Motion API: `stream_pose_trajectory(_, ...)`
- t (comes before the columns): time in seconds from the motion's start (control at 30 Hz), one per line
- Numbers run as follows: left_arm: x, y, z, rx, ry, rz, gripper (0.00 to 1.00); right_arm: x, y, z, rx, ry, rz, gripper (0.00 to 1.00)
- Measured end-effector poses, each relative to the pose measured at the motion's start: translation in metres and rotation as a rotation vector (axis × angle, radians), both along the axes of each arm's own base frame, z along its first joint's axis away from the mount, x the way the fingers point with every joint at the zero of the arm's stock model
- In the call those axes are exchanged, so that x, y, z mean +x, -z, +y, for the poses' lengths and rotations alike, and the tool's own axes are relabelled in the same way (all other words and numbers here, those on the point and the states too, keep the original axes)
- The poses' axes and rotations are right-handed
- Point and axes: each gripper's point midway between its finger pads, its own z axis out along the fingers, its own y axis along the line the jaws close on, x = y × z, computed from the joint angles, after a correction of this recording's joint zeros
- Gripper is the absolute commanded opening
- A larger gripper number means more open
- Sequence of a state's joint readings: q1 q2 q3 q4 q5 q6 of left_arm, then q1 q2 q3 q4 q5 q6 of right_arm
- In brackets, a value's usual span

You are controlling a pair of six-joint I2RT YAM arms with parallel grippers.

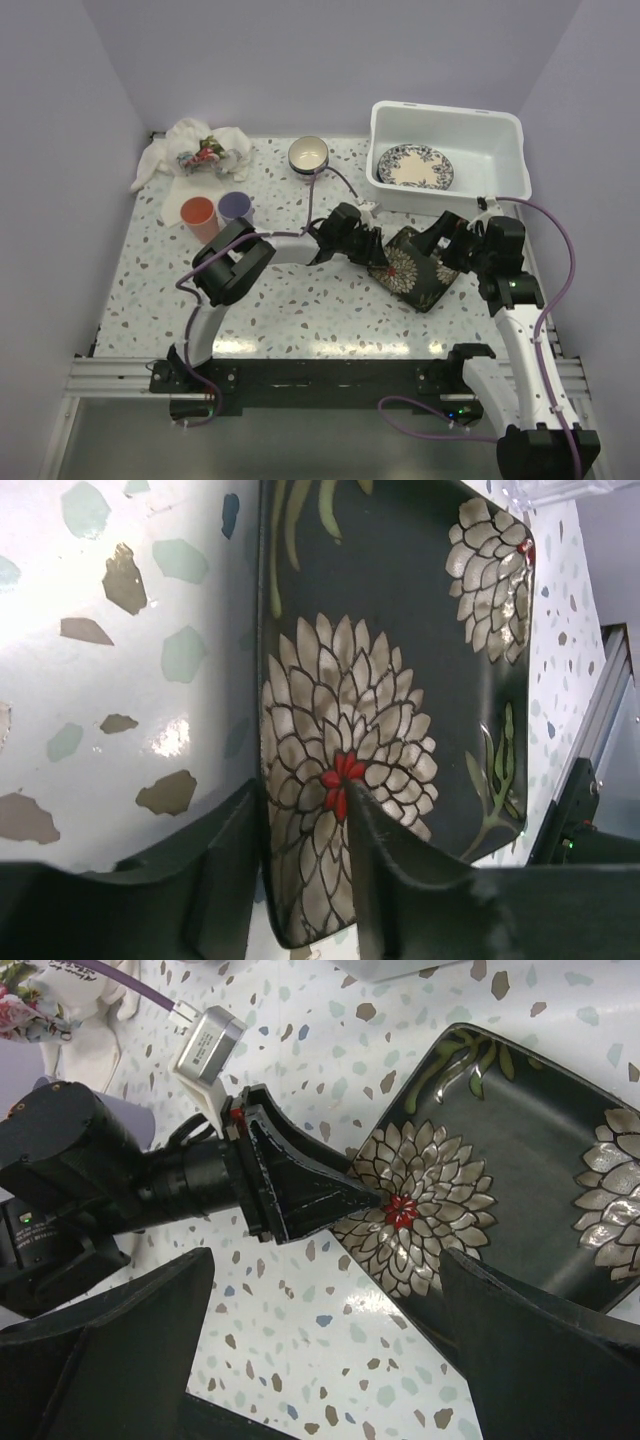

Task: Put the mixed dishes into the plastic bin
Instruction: Pick up the plate from the center of the board.

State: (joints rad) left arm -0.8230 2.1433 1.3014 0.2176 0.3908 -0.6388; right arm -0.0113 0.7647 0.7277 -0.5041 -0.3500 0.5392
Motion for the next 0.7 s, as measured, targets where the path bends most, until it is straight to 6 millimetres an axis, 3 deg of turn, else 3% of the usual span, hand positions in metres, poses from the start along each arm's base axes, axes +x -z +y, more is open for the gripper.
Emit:
stream_pose_trajectory(0.2, -0.003, 0.007, -0.001, -0.019, -0.022, 0.035, 0.02, 0.0, 0.0, 0.0, 0.0, 0.0, 0.001, 0.98)
stream_pose_trajectory(0.4, -0.012, -0.003, 0.007, -0.088, -0.07, 0.064, 0.0, 0.0, 0.003, 0.0, 0.0, 0.0, 0.006, 0.98)
stream_pose_trajectory(0.7, -0.033, -0.001, 0.074, -0.11, -0.181, 0.141, 0.0, -0.003, 0.02, 0.0, 0.001, 0.001, 0.053, 0.98)
